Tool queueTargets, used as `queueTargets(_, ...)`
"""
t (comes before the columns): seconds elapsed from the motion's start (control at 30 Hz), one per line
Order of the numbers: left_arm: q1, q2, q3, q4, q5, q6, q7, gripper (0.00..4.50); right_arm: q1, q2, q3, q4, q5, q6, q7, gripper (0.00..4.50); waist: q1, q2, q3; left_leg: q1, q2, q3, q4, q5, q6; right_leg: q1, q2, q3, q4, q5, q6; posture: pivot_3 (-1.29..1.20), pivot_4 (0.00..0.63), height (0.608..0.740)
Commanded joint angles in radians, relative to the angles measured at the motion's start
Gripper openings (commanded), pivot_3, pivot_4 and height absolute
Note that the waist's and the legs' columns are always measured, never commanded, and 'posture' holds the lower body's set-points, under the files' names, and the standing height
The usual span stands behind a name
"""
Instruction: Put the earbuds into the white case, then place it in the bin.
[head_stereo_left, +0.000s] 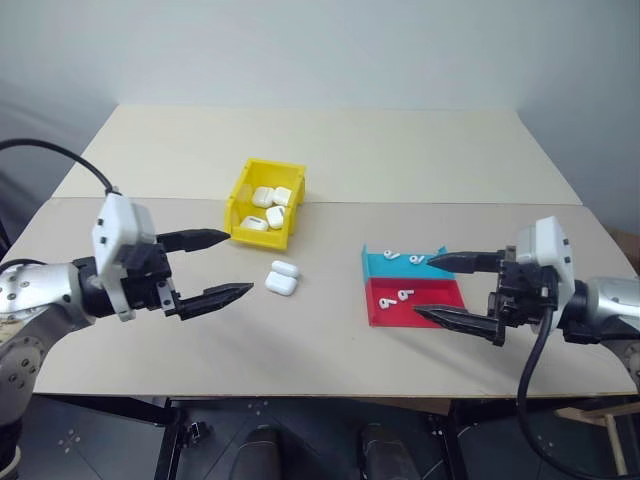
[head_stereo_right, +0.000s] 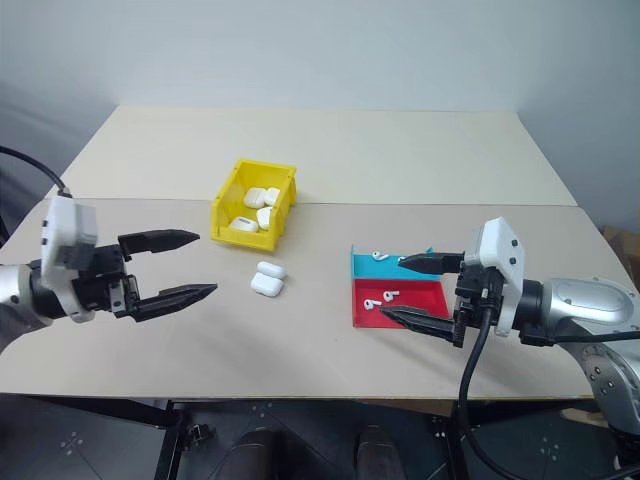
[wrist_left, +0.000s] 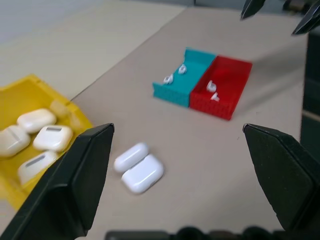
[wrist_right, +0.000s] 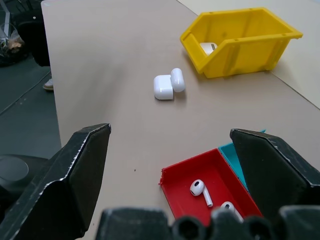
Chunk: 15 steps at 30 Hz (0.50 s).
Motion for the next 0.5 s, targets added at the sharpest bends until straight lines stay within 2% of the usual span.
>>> queueTargets(0.03,-0.036,0.059,0.013,-0.026,-0.028,0.052,0.004,4.5,-0.039,-0.026,-0.016,-0.005,0.013,0.014,0.001,4.45,0.0,0.0,0.0,0.0,0.0,0.0,0.0,0.0,0.0,0.0,0.0,0.0,0.0,0.0,0.0,0.0,0.15,0.74)
queueTargets(0.2,-0.085,0.153,-0.071,-0.031,0.009,0.133,0.022,4.5,-0.049,-0.03,-0.025,-0.019,0.036,0.04,-0.017,4.45,0.0,0.0,0.0,0.0,0.0,0.0,-0.001,0.0,0.0,-0.001,0.0,0.0,0.0,0.0,0.0,0.0,0.15,0.74)
queueTargets(0.3,-0.205,0.172,-0.157,-0.027,-0.027,0.247,0.08,4.5,-0.054,-0.023,-0.014,-0.023,0.032,0.047,-0.034,4.45,0.004,0.0,0.0,0.0,0.0,0.0,-0.001,0.0,0.0,0.0,0.0,0.0,0.0,0.0,0.0,0.0,0.15,0.74)
queueTargets(0.4,-0.491,0.034,-0.334,0.056,-0.013,0.573,0.291,4.5,-0.063,-0.009,0.014,-0.028,0.02,0.049,-0.06,4.45,0.019,-0.001,0.0,0.001,0.0,0.0,0.0,0.0,0.0,0.002,0.0,0.0,0.0,0.0,0.0,0.0,0.15,0.74)
queueTargets(0.5,-0.691,-0.068,-0.451,0.152,0.007,0.844,0.371,4.5,-0.078,-0.002,0.035,-0.032,0.01,0.051,-0.081,4.45,0.021,-0.001,0.0,0.005,-0.001,-0.002,0.001,0.0,0.0,0.008,0.0,-0.002,-0.001,0.0,0.001,0.0,0.15,0.74)
